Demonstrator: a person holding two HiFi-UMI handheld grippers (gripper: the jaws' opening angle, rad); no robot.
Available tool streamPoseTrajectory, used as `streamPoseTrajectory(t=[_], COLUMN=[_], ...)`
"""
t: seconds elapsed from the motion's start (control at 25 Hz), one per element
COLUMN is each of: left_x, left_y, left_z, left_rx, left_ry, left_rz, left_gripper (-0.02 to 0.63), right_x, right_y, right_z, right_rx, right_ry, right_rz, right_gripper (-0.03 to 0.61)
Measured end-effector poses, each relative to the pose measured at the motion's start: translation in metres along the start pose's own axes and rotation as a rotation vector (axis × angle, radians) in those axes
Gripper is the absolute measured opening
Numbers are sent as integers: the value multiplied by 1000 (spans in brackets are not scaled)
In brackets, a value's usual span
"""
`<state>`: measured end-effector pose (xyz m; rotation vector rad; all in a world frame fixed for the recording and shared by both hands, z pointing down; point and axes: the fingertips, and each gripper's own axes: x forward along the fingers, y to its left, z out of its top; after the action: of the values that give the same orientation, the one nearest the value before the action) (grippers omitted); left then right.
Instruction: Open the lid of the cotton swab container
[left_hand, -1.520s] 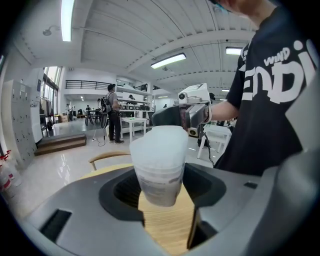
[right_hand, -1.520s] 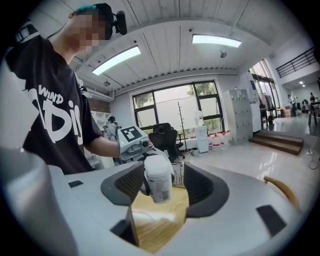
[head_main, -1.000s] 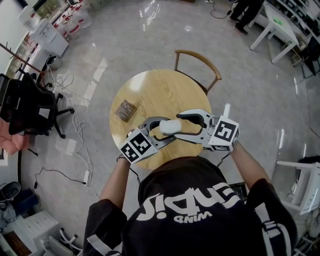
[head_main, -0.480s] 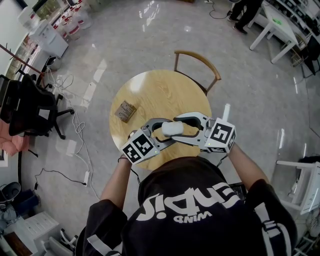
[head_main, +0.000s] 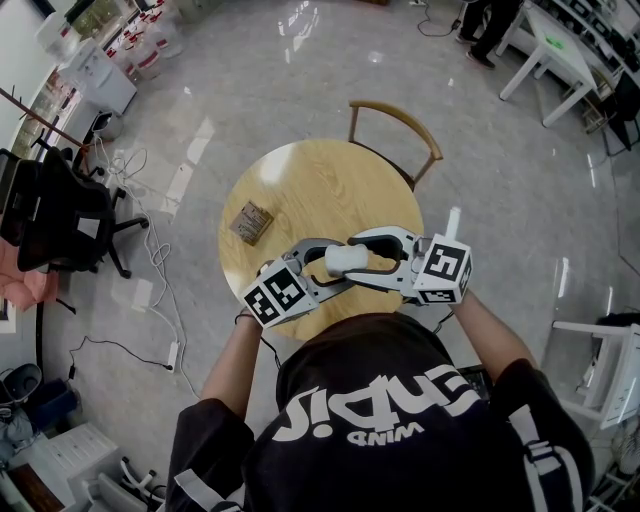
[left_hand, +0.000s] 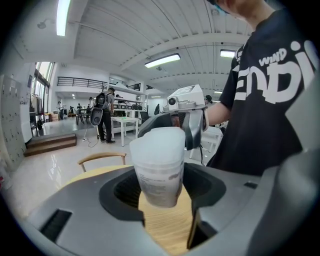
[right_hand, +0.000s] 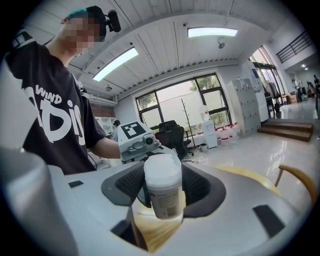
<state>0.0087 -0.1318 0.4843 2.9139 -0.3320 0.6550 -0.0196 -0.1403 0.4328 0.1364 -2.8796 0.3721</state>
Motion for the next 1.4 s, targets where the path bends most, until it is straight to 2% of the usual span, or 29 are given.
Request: streamPoseTrajectory(t=[0.36,0.56,0.68,0.96,1.12,1.4], left_x=[2,10,10,9,7,5], left_y=[3,-1,-1,-4,-3,0], left_z=[-5,-19,-23,-28,-26,-24], left_rx=[6,83,82,91,82,57], left_ry=[7,64,66,72,68,51], left_rz=[-8,19,11,-7,-9,-16], left_gripper=[255,250,250,250,250,250], right_x=[3,1,4,6,5,7], right_y=[-4,-4,-5,-8,-10,-11], right_z=[-6,-1,-3,-6,-3,-4], right_rx=[48,193,234,406,422,364], right_ry=[30,-16,-7,-1,-8,-21], right_rz=[1,21,26,59,52,43], right_gripper=[221,216,216,216,216,216])
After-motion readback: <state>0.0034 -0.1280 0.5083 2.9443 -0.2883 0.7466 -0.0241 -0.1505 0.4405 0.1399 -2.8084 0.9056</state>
